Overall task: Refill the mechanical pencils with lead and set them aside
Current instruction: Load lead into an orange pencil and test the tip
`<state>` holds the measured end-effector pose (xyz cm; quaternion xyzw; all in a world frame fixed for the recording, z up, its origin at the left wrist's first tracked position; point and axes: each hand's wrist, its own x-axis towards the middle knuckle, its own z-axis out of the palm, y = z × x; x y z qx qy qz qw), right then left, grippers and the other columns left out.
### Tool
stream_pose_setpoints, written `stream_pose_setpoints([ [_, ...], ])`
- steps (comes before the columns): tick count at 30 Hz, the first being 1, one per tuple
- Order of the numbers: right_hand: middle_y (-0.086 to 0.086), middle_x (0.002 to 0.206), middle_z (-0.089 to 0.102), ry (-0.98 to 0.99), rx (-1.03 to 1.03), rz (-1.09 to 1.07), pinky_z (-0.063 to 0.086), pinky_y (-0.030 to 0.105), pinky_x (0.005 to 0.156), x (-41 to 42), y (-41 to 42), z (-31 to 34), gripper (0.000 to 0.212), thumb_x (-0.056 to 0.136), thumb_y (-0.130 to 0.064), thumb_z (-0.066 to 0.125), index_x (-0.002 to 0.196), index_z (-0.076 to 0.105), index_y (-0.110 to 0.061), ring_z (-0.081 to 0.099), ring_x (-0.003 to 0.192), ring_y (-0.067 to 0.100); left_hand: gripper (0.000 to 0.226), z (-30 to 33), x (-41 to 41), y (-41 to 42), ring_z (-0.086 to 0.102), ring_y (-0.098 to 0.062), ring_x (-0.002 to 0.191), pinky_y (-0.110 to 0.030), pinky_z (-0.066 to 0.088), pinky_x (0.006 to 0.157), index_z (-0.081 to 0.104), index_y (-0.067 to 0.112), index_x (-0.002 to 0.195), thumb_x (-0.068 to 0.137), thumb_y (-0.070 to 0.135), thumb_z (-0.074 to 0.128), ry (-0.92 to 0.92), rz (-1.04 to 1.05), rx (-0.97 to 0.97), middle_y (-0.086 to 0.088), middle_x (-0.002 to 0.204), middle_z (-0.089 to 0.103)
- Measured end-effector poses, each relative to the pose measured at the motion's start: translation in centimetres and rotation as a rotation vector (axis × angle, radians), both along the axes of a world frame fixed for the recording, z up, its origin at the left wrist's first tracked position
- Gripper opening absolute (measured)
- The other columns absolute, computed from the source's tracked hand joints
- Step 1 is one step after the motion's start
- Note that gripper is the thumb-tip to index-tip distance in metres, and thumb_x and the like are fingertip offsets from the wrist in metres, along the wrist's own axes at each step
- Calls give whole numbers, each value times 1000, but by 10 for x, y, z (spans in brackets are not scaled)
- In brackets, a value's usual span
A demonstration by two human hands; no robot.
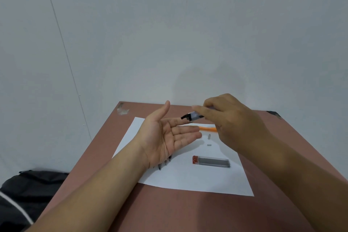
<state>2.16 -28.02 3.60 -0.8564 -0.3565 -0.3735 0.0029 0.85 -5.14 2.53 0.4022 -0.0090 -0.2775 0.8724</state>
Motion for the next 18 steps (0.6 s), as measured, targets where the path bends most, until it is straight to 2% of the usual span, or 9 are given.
stream_pose_setpoints([
  [4, 1, 102, 66, 9, 77, -31, 53, 42, 52, 0, -1, -4, 73, 68, 24, 69, 129, 69, -17, 56, 90, 28, 49, -6, 4, -7, 70, -45, 104, -43, 60, 90, 62, -6, 110, 96, 40, 59, -138, 201, 122, -30, 113, 70],
  [8, 0, 103, 65, 21, 159, -68, 54, 43, 53, 0, -2, -4, 69, 74, 20, 69, 131, 68, -18, 53, 91, 26, 19, -11, 4, -11, 72, -32, 98, -46, 60, 90, 71, 6, 98, 100, 21, 60, -465, 414, 464, -13, 100, 76],
  [10, -1, 103, 64, 19, 182, -78, 54, 45, 53, 0, -4, -5, 65, 77, 18, 70, 131, 68, -18, 55, 90, 26, 13, -12, 2, -11, 72, -22, 92, -42, 62, 84, 72, 14, 94, 97, 21, 63, -572, 473, 615, -2, 93, 76],
  [12, -2, 102, 64, 19, 199, -73, 54, 45, 54, -1, -4, -5, 63, 78, 17, 70, 130, 68, -19, 55, 90, 26, 8, -13, 1, -11, 71, -18, 90, -36, 62, 79, 73, 21, 91, 95, 24, 67, -632, 502, 703, 4, 88, 74],
  [18, -2, 101, 64, 38, 194, -83, 55, 45, 55, -7, 0, -4, 61, 79, 14, 73, 131, 68, -19, 56, 89, 26, 7, -10, -3, -13, 71, -11, 84, -27, 60, 68, 77, 25, 95, 90, 22, 74, -682, 525, 713, 9, 89, 76],
])
